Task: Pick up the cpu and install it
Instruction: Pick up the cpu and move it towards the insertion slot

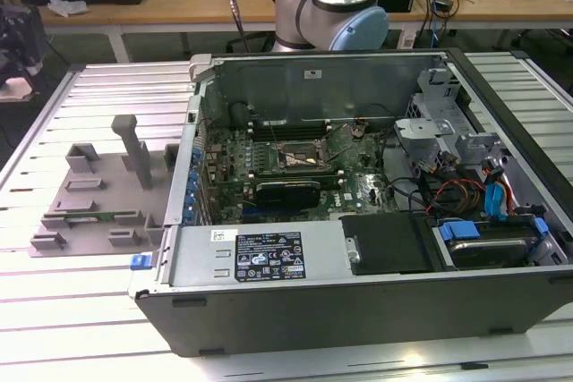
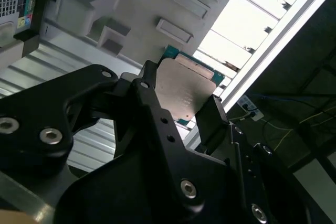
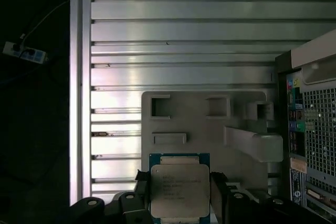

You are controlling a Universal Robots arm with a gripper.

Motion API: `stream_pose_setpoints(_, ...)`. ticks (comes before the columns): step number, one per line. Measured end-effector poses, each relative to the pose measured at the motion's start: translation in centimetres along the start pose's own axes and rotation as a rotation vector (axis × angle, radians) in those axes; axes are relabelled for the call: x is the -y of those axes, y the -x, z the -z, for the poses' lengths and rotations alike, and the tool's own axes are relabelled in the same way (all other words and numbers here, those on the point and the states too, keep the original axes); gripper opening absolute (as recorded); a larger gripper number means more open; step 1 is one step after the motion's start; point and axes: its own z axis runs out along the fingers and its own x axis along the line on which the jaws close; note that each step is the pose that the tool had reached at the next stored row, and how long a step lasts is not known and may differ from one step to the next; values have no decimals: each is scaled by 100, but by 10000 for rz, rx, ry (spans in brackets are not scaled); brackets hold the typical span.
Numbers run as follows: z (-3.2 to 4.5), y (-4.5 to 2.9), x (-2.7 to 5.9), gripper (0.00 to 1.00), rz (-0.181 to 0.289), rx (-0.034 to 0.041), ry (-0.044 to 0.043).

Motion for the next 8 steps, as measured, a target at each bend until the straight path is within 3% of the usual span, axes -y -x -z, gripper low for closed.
stream_pose_setpoints(3,111,3,-17,55,1,0,0)
stream_pose_setpoints(8,198,5,-26,55,0,3,-8)
